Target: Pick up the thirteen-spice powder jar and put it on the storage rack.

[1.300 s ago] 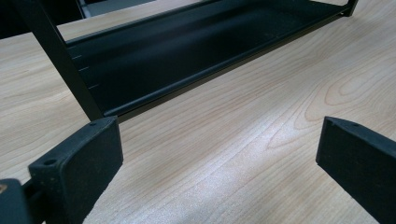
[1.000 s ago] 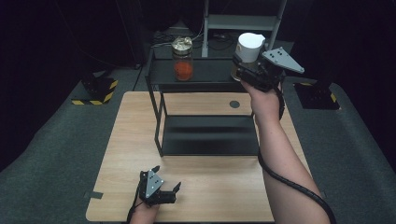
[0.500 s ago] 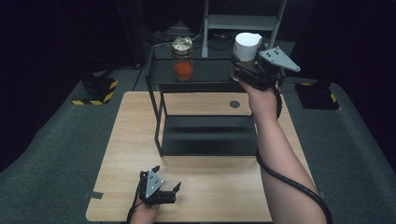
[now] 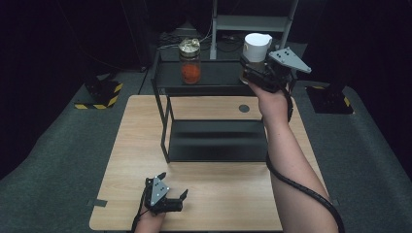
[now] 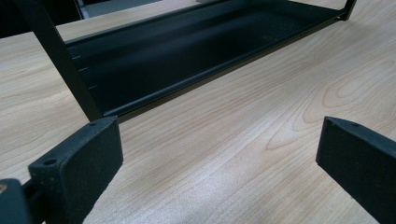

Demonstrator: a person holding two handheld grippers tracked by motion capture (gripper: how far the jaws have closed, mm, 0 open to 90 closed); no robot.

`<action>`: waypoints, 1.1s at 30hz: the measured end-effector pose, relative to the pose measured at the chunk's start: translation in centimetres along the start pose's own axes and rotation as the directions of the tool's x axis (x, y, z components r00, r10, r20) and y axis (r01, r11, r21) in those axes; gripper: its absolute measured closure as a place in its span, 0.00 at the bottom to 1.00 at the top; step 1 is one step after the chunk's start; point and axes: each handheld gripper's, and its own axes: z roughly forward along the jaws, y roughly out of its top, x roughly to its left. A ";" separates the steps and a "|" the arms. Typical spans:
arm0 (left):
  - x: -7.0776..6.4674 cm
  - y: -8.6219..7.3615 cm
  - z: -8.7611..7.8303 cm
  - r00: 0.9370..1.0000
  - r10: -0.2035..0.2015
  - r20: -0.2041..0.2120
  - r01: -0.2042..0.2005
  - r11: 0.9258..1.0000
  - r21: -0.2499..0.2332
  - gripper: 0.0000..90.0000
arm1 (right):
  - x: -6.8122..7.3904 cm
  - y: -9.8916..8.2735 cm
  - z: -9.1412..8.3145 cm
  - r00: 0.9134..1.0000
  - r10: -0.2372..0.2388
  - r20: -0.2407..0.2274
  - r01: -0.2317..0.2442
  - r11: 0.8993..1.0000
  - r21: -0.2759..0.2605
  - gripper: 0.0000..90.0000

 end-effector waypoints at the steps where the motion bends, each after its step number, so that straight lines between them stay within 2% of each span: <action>1: 0.0 0.0 0.0 1.000 0.001 0.000 -0.001 1.000 0.001 0.01 | 0.0 0.0 0.0 1.000 0.001 -0.001 -0.001 1.000 0.000 0.29; 9: 0.0 0.0 0.0 1.000 0.000 -0.001 0.000 1.000 0.002 0.01 | 0.2 -0.2 0.0 1.000 0.006 -0.005 -0.006 1.000 0.012 0.20; 20: 0.0 0.0 0.0 1.000 0.005 0.000 -0.005 1.000 0.002 0.01 | 0.3 -0.5 -0.6 0.999 0.041 0.011 -0.041 0.999 -0.002 0.00; 33: -0.2 0.1 0.0 1.000 0.018 -0.002 -0.018 1.000 0.003 0.01 | 0.1 -0.9 -2.1 0.999 0.051 0.004 -0.051 0.998 -0.028 0.00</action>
